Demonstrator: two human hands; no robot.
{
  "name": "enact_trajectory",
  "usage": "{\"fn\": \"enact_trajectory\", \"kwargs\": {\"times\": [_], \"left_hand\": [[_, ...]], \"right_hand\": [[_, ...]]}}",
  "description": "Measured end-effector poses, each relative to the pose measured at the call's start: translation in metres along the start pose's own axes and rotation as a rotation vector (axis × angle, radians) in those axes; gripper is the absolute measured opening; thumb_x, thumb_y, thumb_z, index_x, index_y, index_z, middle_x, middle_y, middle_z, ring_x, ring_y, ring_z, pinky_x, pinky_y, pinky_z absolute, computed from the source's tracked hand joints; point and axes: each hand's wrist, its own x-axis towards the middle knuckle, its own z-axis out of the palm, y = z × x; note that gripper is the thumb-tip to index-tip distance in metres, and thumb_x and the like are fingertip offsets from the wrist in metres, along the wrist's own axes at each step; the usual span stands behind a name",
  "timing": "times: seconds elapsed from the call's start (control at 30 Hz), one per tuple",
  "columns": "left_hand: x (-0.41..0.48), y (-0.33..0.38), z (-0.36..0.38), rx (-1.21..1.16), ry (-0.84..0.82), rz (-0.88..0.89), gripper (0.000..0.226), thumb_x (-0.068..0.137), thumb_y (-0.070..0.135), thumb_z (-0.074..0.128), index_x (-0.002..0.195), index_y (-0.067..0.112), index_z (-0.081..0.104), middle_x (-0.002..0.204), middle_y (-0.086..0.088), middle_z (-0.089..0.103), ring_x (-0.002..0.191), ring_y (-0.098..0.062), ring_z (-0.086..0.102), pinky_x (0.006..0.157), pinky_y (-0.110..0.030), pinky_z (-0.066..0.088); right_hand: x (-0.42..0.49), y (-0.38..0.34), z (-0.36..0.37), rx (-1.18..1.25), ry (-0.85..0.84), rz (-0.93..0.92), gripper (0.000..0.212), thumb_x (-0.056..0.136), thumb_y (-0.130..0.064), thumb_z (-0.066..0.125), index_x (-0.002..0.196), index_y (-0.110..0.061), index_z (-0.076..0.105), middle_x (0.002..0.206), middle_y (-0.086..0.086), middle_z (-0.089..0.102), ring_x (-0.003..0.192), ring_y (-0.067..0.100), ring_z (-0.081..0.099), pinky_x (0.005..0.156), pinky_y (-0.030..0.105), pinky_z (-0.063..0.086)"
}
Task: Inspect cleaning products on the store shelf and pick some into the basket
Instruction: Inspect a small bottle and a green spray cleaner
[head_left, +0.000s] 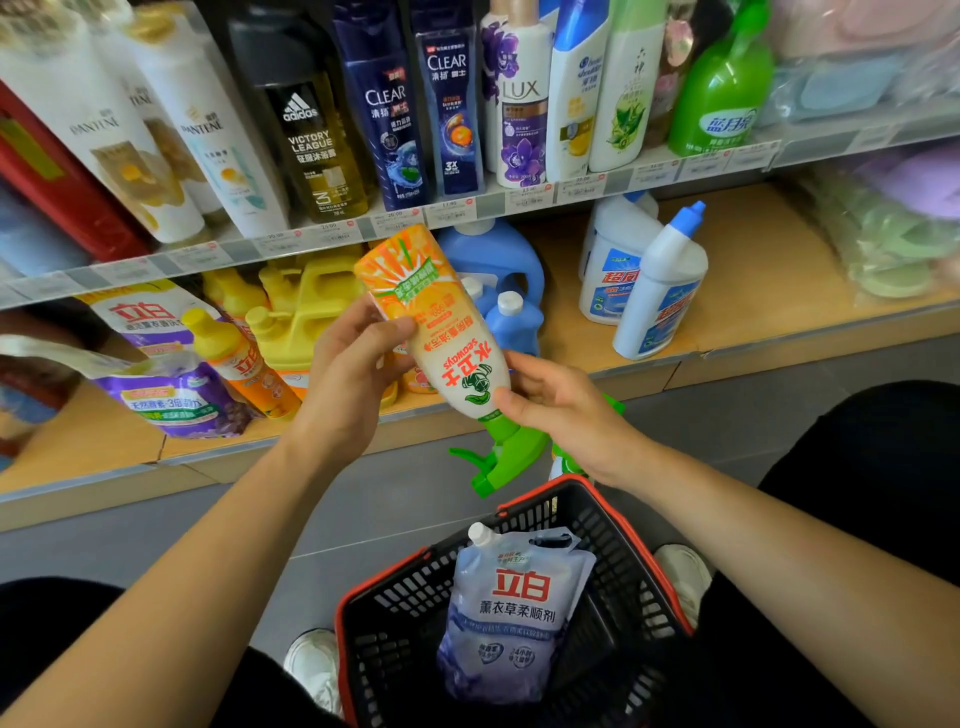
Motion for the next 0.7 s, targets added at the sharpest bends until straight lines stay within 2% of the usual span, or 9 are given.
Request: {"fn": "enact_trajectory", "kwargs": {"times": [0.07, 0.17, 0.2, 0.27, 0.37, 0.43, 0.5, 0.6, 0.7], "left_hand": [[-0.002, -0.005, 0.004, -0.034, 0.041, -0.003, 0.031, 0.085, 0.019, 0.066, 0.115, 0.013, 0.063, 0.116, -0.006, 0.071, 0.107, -0.024, 0.070, 0.081, -0.041, 0.060], [-0.008, -0.014, 0.012, 0.006, 0.129, 0.021, 0.045, 0.080, 0.022, 0.077, 0.118, 0.007, 0.059, 0.104, 0.002, 0.072, 0.097, -0.020, 0.072, 0.072, -0.038, 0.062], [-0.009, -0.016, 0.014, 0.033, 0.141, 0.034, 0.049, 0.078, 0.024, 0.080, 0.118, 0.006, 0.058, 0.099, 0.007, 0.072, 0.096, -0.019, 0.072, 0.070, -0.037, 0.061], [-0.009, -0.017, 0.016, 0.085, 0.140, 0.045, 0.050, 0.077, 0.029, 0.083, 0.115, 0.009, 0.058, 0.093, 0.013, 0.071, 0.092, -0.012, 0.073, 0.065, -0.031, 0.060], [-0.006, -0.010, 0.013, 0.134, 0.063, 0.032, 0.052, 0.076, 0.044, 0.076, 0.116, 0.015, 0.060, 0.099, 0.010, 0.072, 0.088, -0.009, 0.070, 0.060, -0.029, 0.056], [-0.003, -0.007, 0.010, 0.172, -0.022, 0.001, 0.047, 0.076, 0.048, 0.069, 0.115, 0.021, 0.067, 0.107, 0.003, 0.073, 0.095, -0.014, 0.070, 0.068, -0.034, 0.056], [-0.002, -0.004, 0.007, 0.161, -0.086, -0.016, 0.033, 0.078, 0.045, 0.067, 0.106, 0.028, 0.074, 0.107, 0.002, 0.075, 0.099, -0.015, 0.071, 0.077, -0.032, 0.058], [-0.001, 0.000, 0.005, 0.139, -0.111, -0.018, 0.031, 0.077, 0.038, 0.071, 0.103, 0.021, 0.075, 0.104, -0.001, 0.077, 0.096, -0.018, 0.073, 0.077, -0.029, 0.059], [-0.005, 0.003, 0.007, 0.145, -0.033, -0.009, 0.043, 0.073, 0.041, 0.075, 0.106, 0.013, 0.071, 0.102, -0.003, 0.077, 0.095, -0.023, 0.073, 0.082, -0.044, 0.060]], "right_hand": [[0.001, 0.000, 0.001, -0.073, -0.006, 0.009, 0.044, 0.088, -0.025, 0.074, 0.129, -0.027, 0.060, 0.124, 0.001, 0.069, 0.114, 0.019, 0.066, 0.095, 0.031, 0.054], [0.004, 0.003, 0.005, -0.291, 0.092, -0.014, 0.081, 0.063, -0.047, 0.086, 0.134, -0.032, 0.050, 0.124, -0.004, 0.063, 0.109, 0.014, 0.065, 0.090, 0.035, 0.057], [0.004, 0.005, 0.007, -0.316, 0.131, -0.013, 0.086, 0.058, -0.048, 0.088, 0.133, -0.031, 0.048, 0.123, -0.004, 0.063, 0.108, 0.013, 0.065, 0.090, 0.038, 0.057], [0.003, 0.012, 0.007, -0.277, 0.165, 0.006, 0.086, 0.056, -0.043, 0.090, 0.129, -0.027, 0.049, 0.122, -0.003, 0.064, 0.108, 0.016, 0.067, 0.091, 0.047, 0.057], [0.000, 0.016, 0.004, -0.170, 0.075, 0.042, 0.078, 0.061, -0.033, 0.089, 0.129, -0.024, 0.051, 0.125, -0.001, 0.067, 0.113, 0.018, 0.067, 0.097, 0.051, 0.054], [-0.003, 0.015, 0.004, -0.085, -0.003, 0.055, 0.072, 0.069, -0.022, 0.086, 0.132, -0.021, 0.053, 0.127, 0.002, 0.068, 0.117, 0.020, 0.066, 0.100, 0.051, 0.052], [-0.004, 0.012, 0.003, -0.039, -0.068, 0.071, 0.068, 0.075, -0.014, 0.082, 0.137, -0.019, 0.052, 0.131, 0.003, 0.066, 0.121, 0.021, 0.063, 0.103, 0.048, 0.051], [-0.002, 0.009, 0.000, -0.018, -0.154, 0.107, 0.067, 0.084, -0.003, 0.075, 0.143, -0.014, 0.045, 0.137, 0.006, 0.062, 0.127, 0.021, 0.059, 0.108, 0.045, 0.047], [0.000, 0.008, 0.000, -0.040, -0.176, 0.141, 0.066, 0.090, -0.001, 0.069, 0.148, -0.015, 0.040, 0.138, 0.007, 0.060, 0.128, 0.020, 0.058, 0.108, 0.043, 0.047]]}}
